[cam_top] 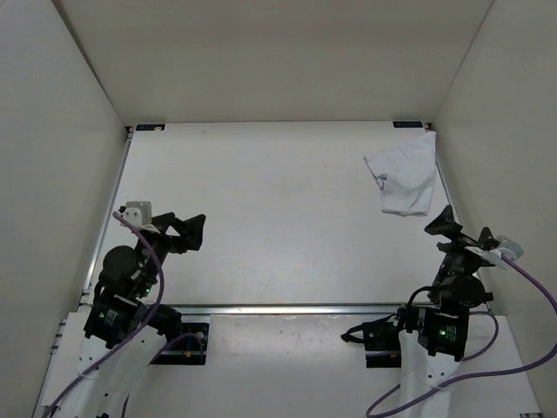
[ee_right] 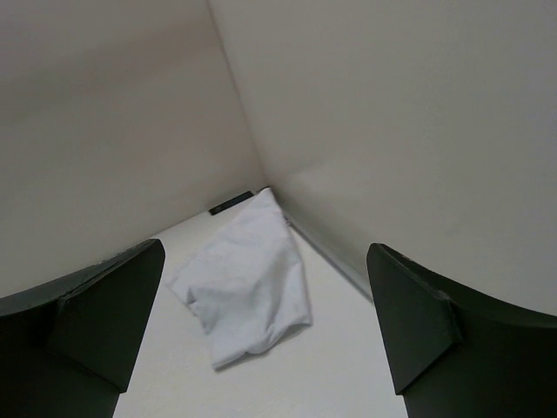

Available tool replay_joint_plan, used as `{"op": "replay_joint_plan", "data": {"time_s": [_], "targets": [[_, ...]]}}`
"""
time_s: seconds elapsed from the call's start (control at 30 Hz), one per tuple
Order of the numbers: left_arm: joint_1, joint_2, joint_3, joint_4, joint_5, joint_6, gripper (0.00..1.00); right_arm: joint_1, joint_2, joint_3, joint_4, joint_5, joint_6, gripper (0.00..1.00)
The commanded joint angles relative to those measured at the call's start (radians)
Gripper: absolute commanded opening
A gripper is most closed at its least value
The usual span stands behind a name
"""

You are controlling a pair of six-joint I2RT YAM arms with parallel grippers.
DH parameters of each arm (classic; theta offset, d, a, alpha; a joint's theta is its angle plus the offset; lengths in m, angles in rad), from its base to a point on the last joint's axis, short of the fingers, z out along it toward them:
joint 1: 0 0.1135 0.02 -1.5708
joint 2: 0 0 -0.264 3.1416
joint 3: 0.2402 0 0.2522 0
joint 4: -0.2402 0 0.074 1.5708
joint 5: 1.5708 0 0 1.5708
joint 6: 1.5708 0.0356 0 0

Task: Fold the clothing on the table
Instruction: Grab the skirt from the pile

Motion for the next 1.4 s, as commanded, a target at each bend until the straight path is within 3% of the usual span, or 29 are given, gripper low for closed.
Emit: {"op": "replay_joint_plan", "data": {"time_s": [0.0,0.1,0.23,0.3,0.4,0.47,0.5,0.53,0.57,0.63,0.7,0.87,0.93,1.03,1.13,1.2,1.3,1.37], "targets": [[0.003,0.068,0.045,-0.005,0.085,0.042,0.99,-0.018,-0.005,-0.019,-0.016,-0.199,0.109,0.99],[0.022,0.120,0.072,0.007,0.091,0.055,0.99,0.061,0.003,-0.053,-0.011,-0.274,0.156,0.99],[0.046,0.261,0.141,0.022,0.082,0.053,0.99,0.199,0.053,-0.071,0.044,-0.154,0.183,0.99],[0.072,0.353,0.142,0.057,0.122,0.029,0.99,0.302,0.171,-0.015,0.032,-0.100,0.138,0.99],[0.140,0.443,0.134,0.132,0.255,-0.028,0.99,0.356,0.387,0.109,-0.008,-0.028,0.045,1.00],[0.143,0.483,0.151,0.151,0.263,-0.017,0.99,0.295,0.511,0.198,-0.039,-0.104,0.015,0.99],[0.137,0.511,0.155,0.163,0.252,-0.002,0.98,0.219,0.573,0.237,-0.042,-0.227,0.018,0.99],[0.140,0.526,0.166,0.163,0.226,0.007,0.99,0.072,0.592,0.246,-0.043,-0.377,0.052,0.99],[0.151,0.552,0.177,0.166,0.205,0.027,0.99,0.004,0.616,0.249,-0.008,-0.511,0.090,1.00],[0.183,0.609,0.207,0.162,0.203,0.042,0.98,-0.250,0.632,0.223,0.053,-0.688,0.154,0.99],[0.194,0.643,0.209,0.194,0.183,0.044,0.98,-0.314,0.697,0.239,0.049,-0.724,0.143,0.99],[0.224,0.792,0.214,0.311,0.230,0.032,0.98,-0.083,0.830,0.288,0.020,-0.340,-0.047,0.99],[0.214,0.906,0.272,0.283,0.200,0.078,0.98,-0.090,0.897,0.295,0.049,-0.347,-0.035,0.99],[0.243,1.058,0.414,0.185,0.240,0.064,0.98,-0.210,0.998,0.347,0.063,-0.529,0.041,1.00],[0.229,1.102,0.499,0.191,0.303,0.062,0.99,-0.161,1.101,0.427,0.020,-0.471,-0.011,0.99],[0.148,1.146,0.571,0.151,0.239,0.110,0.99,-0.100,1.156,0.495,-0.019,-0.397,-0.090,1.00],[0.120,1.223,0.672,0.055,0.240,0.116,0.99,-0.092,1.229,0.529,-0.036,-0.492,-0.080,0.99],[0.125,1.257,0.711,-0.008,0.258,0.113,0.98,-0.069,1.252,0.527,-0.025,-0.476,-0.086,1.00]]}}
